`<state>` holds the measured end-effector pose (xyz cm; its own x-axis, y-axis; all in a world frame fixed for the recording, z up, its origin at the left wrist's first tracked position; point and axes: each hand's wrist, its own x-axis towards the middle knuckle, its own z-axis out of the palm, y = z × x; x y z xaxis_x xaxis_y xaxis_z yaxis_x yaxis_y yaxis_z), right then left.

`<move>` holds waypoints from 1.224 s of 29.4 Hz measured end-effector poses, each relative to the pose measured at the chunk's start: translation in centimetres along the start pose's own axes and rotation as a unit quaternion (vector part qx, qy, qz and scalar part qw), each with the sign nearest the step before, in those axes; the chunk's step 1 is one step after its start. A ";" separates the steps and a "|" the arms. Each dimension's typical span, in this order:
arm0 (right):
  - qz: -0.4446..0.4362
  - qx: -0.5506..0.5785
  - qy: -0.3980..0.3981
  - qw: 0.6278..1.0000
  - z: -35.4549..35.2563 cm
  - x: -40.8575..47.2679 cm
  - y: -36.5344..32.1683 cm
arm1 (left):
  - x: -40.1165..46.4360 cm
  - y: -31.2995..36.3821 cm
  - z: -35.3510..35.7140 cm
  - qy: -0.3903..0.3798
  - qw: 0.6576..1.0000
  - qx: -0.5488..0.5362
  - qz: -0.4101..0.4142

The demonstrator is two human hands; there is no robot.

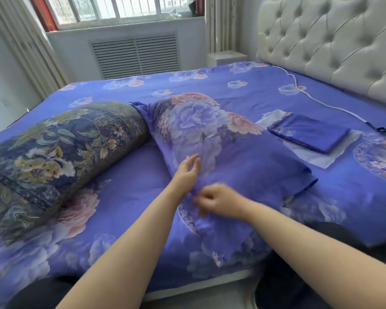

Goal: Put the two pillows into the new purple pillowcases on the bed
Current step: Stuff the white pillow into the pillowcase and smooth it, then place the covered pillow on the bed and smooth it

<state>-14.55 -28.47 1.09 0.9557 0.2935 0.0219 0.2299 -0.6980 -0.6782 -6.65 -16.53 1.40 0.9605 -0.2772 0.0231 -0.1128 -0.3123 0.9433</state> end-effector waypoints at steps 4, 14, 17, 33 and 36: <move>0.129 -0.089 0.386 0.909 -6.1 1.8 4.6 | -1.5 -2.1 2.2 -0.087 0.985 0.121 -0.092; 0.490 0.193 0.293 0.798 -8.0 2.1 11.9 | 1.0 -1.2 4.7 0.024 0.943 -0.178 -0.281; 0.452 0.226 0.251 0.826 -8.9 1.9 12.6 | 1.8 -0.6 5.2 0.033 0.961 -0.185 -0.205; 0.001 0.501 0.454 0.737 -14.8 16.4 4.4 | 16.3 10.3 -6.6 0.146 0.951 0.214 0.169; 0.054 0.443 0.336 0.829 -17.4 22.0 5.8 | 20.4 7.9 -7.2 0.097 0.922 0.375 -0.015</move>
<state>10.99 -37.43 10.47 0.9171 -0.3775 0.1284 0.1958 0.1458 -0.9697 13.89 -18.14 11.70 0.9854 -0.1124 0.1276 -0.1587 -0.8776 0.4524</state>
